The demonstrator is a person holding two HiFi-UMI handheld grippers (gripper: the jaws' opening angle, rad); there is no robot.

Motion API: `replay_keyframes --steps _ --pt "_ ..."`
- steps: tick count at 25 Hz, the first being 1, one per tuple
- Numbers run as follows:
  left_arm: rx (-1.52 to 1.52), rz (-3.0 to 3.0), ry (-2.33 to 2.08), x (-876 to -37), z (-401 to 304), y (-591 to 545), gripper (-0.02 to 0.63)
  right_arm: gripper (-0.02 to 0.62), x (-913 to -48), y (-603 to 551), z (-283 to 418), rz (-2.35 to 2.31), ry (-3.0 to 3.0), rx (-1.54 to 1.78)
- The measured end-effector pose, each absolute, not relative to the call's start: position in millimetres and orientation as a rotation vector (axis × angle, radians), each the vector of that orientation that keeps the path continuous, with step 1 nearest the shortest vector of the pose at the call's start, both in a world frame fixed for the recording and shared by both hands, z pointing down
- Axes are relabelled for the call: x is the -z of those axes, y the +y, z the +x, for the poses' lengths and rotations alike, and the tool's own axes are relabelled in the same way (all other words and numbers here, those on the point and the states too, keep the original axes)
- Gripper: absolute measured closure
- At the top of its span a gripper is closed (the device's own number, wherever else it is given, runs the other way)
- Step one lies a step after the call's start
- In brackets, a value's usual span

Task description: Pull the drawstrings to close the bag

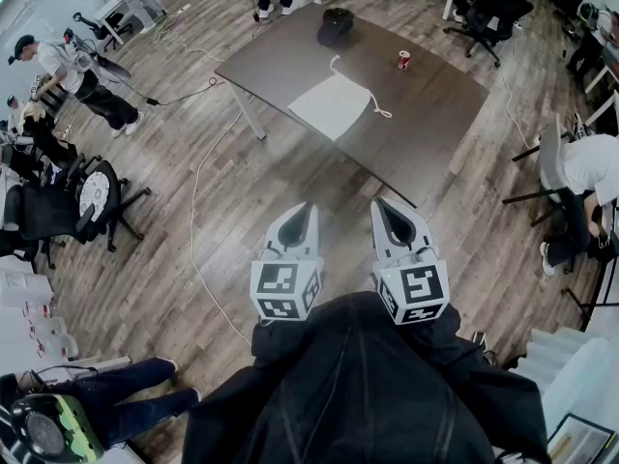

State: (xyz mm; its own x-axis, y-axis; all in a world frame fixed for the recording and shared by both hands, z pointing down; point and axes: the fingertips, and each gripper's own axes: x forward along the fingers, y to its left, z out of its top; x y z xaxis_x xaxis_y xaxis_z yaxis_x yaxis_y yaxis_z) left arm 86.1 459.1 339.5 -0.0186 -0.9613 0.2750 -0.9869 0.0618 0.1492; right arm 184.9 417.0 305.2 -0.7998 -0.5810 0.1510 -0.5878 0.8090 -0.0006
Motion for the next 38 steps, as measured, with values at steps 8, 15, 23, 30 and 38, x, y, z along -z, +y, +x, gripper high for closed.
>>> replay_keyframes --steps 8,15,23,30,38 --pt "-0.125 1.964 -2.036 -342 84 461 0.572 0.574 -309 417 184 0.933 -2.85 -0.094" --pt "-0.132 1.958 -2.018 -347 76 465 0.572 0.572 -311 424 172 0.895 -2.868 -0.1" --pt "-0.127 1.93 -2.003 -361 60 478 0.572 0.572 -323 438 151 0.854 -2.837 -0.039" --pt "-0.095 1.902 -1.993 -385 36 497 0.572 0.572 -347 453 127 0.846 -2.805 -0.037" --pt "-0.031 1.86 -2.004 -392 9 493 0.574 0.574 -356 442 102 0.784 -2.803 -0.04"
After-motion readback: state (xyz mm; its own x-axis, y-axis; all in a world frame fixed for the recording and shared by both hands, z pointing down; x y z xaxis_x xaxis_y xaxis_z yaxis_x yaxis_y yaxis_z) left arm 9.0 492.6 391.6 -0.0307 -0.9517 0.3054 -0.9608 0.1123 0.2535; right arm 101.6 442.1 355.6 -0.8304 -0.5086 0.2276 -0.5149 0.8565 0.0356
